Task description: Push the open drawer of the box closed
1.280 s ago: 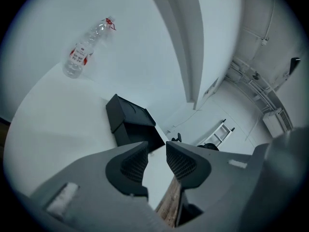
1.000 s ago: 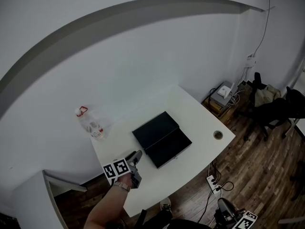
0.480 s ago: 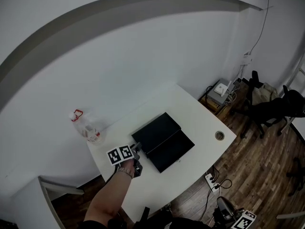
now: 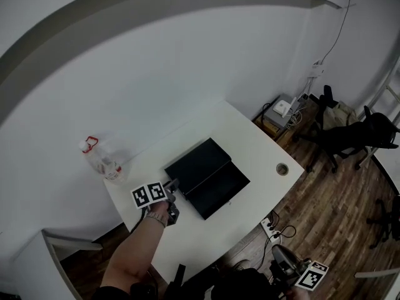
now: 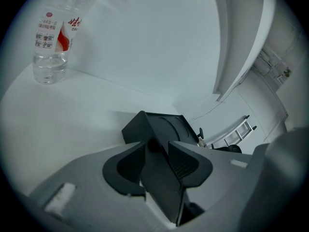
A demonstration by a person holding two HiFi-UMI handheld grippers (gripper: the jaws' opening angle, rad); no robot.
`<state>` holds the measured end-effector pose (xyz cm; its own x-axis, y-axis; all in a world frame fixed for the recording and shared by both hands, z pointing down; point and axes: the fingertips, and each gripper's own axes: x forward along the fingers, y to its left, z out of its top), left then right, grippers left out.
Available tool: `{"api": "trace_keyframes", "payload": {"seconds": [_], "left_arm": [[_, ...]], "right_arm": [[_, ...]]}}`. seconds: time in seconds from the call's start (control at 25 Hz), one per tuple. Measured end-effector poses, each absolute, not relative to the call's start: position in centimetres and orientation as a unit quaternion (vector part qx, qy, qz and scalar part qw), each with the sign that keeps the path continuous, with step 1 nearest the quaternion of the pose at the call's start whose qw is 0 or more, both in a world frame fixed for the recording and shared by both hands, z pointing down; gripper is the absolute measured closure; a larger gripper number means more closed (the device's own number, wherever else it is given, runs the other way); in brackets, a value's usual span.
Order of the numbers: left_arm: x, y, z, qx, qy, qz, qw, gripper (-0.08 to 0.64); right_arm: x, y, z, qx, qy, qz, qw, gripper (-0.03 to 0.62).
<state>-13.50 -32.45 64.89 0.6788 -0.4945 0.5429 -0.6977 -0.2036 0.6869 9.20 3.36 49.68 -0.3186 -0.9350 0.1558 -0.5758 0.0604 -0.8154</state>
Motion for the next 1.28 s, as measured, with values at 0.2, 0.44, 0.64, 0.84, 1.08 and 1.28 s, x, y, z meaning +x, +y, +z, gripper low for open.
{"api": "trace_keyframes", "payload": {"seconds": [0.2, 0.44, 0.64, 0.84, 1.08, 1.28], "left_arm": [[-13.5, -32.2, 64.7, 0.769, -0.382, 0.095, 0.503, 0.422], [-13.2, -32.0, 64.7, 0.768, -0.373, 0.097, 0.512, 0.423], [-13.3, -31.9, 64.6, 0.762, -0.376, 0.092, 0.519, 0.425], [-13.1, -31.7, 64.6, 0.752, -0.382, 0.077, 0.532, 0.429], [-13.3, -31.7, 64.5, 0.752, -0.385, 0.080, 0.529, 0.430], [-13.3, -31.7, 64.6, 0.754, -0.386, 0.093, 0.523, 0.431]], "right_arm": [[8.4, 0.1, 51.5, -0.526, 0.719, -0.425, 0.162, 0.561], [7.4, -6.4, 57.9, -0.506, 0.763, -0.403, -0.022, 0.519], [5.4, -11.3, 62.9, -0.451, 0.790, -0.379, -0.171, 0.491], [5.1, -13.9, 66.6, -0.417, 0.785, -0.381, -0.253, 0.472], [4.7, -15.1, 68.2, -0.397, 0.777, -0.415, -0.258, 0.472], [3.9, -15.7, 68.9, -0.374, 0.777, -0.435, -0.258, 0.491]]}}
